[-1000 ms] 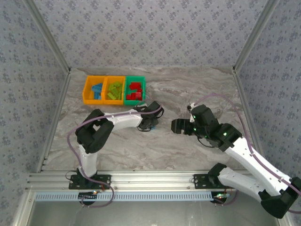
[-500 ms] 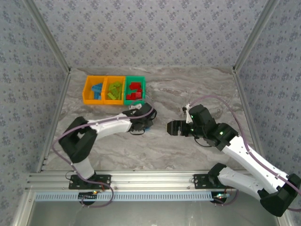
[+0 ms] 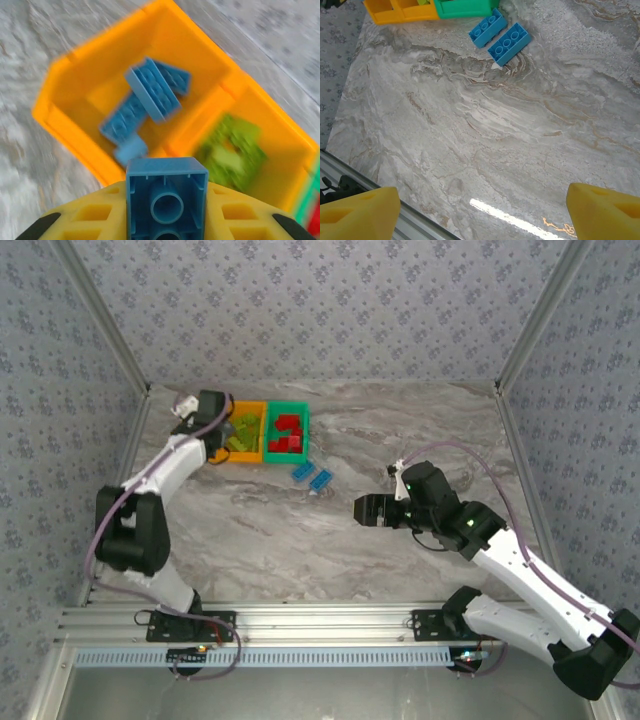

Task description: Sort the legos into containers by color

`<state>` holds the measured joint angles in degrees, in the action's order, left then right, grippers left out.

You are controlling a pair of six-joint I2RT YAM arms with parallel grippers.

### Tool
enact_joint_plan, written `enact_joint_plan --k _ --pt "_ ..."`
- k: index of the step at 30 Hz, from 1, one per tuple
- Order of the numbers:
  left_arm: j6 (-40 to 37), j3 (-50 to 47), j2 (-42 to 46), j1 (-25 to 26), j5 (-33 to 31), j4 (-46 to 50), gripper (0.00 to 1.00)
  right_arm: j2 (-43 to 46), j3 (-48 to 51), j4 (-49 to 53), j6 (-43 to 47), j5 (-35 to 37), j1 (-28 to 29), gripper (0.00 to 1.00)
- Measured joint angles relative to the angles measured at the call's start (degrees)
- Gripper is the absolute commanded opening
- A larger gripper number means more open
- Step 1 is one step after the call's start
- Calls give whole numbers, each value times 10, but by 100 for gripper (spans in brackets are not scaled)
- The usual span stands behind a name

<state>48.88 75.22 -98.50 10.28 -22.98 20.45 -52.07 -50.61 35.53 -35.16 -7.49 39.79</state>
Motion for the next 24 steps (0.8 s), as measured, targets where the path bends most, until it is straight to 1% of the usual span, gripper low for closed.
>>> enact_joint_plan --k 2,4,7,10,14,17,19,20,22,24 --pt "-13 43 -52 -36 8 9 36 6 2 2 0 2 0 89" --pt "-20 78 -89 -55 15 26 41 14 3 6 0 2 1 89" --pt "-29 108 -118 -66 20 45 51 28 3 11 0 6 1 89" --pt "-34 113 -119 -65 20 62 58 36 5 14 0 9 1 89" --pt "-38 114 -112 -64 30 75 57 35 7 16 0 9 1 89" --pt "-36 92 -68 -59 51 78 56 28 7 15 0 9 1 89" --pt "-32 59 -12 -44 61 78 56 20 7 14 0 10 1 89" --pt "-29 38 27 -26 66 78 56 16 7 12 0 11 1 89" --pt "-21 6 96 26 71 76 55 7 7 6 -4 15 0 89" --pt "-10 -27 158 104 70 62 54 -2 7 1 -7 19 -1 89"
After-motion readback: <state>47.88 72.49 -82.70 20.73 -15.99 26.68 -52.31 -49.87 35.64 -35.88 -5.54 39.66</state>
